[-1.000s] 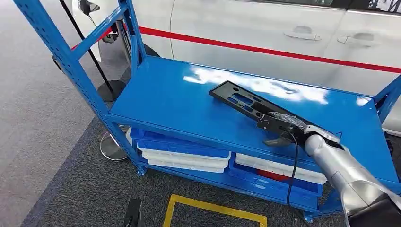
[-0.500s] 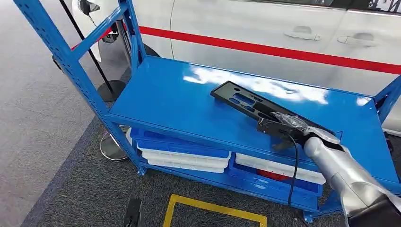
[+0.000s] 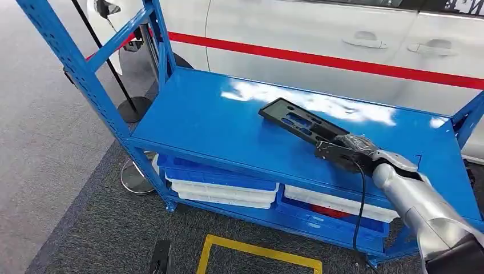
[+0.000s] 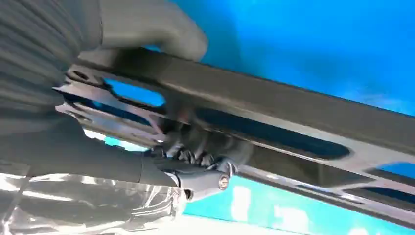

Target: Take the parts from the cabinet and place them on the table.

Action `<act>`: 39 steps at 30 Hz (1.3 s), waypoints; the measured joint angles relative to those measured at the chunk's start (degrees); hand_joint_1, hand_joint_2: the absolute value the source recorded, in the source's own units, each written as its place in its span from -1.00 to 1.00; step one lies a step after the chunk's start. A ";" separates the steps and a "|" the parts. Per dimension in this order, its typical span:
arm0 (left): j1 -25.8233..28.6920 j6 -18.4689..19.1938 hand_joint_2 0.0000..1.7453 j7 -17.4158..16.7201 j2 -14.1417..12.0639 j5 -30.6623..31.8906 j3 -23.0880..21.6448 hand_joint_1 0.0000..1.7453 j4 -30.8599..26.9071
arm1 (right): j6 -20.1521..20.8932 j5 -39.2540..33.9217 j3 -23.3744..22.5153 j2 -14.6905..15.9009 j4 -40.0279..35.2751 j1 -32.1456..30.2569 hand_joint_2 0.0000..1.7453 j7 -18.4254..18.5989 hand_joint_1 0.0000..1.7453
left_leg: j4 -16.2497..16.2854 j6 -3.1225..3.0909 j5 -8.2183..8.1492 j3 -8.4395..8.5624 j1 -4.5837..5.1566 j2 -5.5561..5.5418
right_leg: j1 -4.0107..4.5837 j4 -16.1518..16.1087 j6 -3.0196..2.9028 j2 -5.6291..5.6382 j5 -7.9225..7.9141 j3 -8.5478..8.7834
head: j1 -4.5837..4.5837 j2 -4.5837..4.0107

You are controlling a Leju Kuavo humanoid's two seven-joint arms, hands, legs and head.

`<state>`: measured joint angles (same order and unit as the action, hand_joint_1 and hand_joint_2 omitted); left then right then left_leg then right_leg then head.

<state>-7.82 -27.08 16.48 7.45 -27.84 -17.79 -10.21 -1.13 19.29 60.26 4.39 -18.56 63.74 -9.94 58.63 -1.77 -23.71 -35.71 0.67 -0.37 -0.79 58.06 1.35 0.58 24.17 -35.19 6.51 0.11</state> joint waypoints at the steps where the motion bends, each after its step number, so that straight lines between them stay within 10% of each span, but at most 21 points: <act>1: 0.03 0.00 -1.00 0.00 0.00 -0.02 0.00 -1.00 0.00 | -0.38 0.34 0.09 0.18 0.00 0.25 1.00 0.00 1.00 | 0.00 0.00 0.00 0.00 0.00 0.00 | 0.00 0.00 0.00 0.00 0.00 0.00 | 0.00 0.00; 29: 0.62 0.87 -1.00 2.34 -0.09 -1.27 0.11 -1.00 0.00 | 1.98 6.57 1.64 4.33 -3.02 15.85 1.00 0.52 1.00 | 0.01 -0.01 0.01 -0.10 0.01 0.00 | 0.00 0.01 0.00 0.00 0.00 -0.10 | 0.00 -0.02; 30: 0.60 1.11 1.00 2.71 -0.09 -1.33 0.13 -1.00 0.00 | 2.42 6.65 1.71 4.33 -3.25 16.33 1.00 0.42 1.00 | 0.01 -0.01 0.01 -0.10 0.00 0.00 | 0.00 0.01 0.00 -0.01 0.00 -0.10 | 0.00 -0.02; 39: -0.40 7.13 1.00 7.80 -0.20 -2.12 0.57 -1.00 -0.04 | 2.77 7.11 2.52 4.31 -3.48 15.66 1.00 -0.92 1.00 | 0.01 -0.01 0.01 -0.11 0.01 -0.01 | -0.01 0.01 0.01 -0.02 0.00 -0.10 | 0.00 0.00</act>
<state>-8.22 -19.95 24.28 7.26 -29.97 -17.22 -10.25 1.64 26.40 62.77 8.70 -22.03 79.40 -10.86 58.64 -1.78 -23.70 -35.81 0.68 -0.38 -0.80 58.06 1.35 0.56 24.16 -35.30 6.51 0.11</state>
